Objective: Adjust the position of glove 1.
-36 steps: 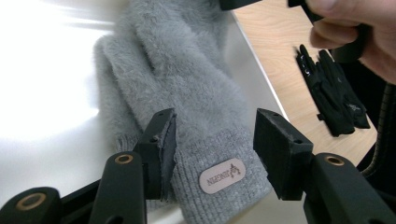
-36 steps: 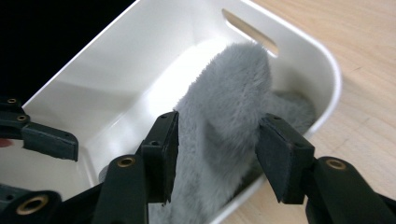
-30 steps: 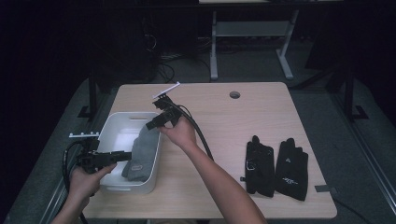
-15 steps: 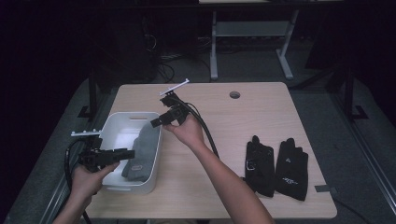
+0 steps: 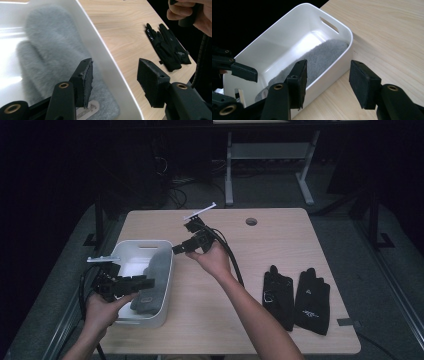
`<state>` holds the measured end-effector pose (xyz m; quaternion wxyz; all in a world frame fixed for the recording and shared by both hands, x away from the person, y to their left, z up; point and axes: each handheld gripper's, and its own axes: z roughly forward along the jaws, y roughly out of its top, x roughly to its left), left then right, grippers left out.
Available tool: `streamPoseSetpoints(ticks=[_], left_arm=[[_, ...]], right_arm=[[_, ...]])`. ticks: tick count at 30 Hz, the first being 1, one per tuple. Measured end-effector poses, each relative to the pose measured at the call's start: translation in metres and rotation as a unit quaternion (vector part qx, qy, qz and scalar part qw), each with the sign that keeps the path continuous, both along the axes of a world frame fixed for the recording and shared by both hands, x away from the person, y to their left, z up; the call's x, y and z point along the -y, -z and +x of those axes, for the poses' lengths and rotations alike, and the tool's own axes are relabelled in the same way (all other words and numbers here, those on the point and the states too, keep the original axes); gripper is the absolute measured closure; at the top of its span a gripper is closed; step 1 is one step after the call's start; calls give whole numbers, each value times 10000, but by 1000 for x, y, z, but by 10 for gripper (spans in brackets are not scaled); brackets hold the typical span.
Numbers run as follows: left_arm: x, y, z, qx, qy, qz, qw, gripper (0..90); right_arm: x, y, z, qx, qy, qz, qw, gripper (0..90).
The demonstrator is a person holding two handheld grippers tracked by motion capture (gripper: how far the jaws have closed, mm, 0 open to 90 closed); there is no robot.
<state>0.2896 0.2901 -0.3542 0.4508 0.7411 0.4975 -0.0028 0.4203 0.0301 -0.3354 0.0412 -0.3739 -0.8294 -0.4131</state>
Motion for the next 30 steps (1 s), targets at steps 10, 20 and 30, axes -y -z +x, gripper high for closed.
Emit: streamPoseSetpoints(ticks=[10, 20, 30], left_arm=[[21, -7, 2, 98, 204, -53, 9997, 458], [43, -11, 3, 122, 401, -32, 9991, 457], [62, -12, 6, 164, 575, -44, 9982, 456]], right_arm=[[25, -4, -3, 65, 118, 78, 9999, 474], [53, -4, -7, 101, 263, 98, 9996, 462], [81, -8, -11, 169, 385, 114, 9991, 455]])
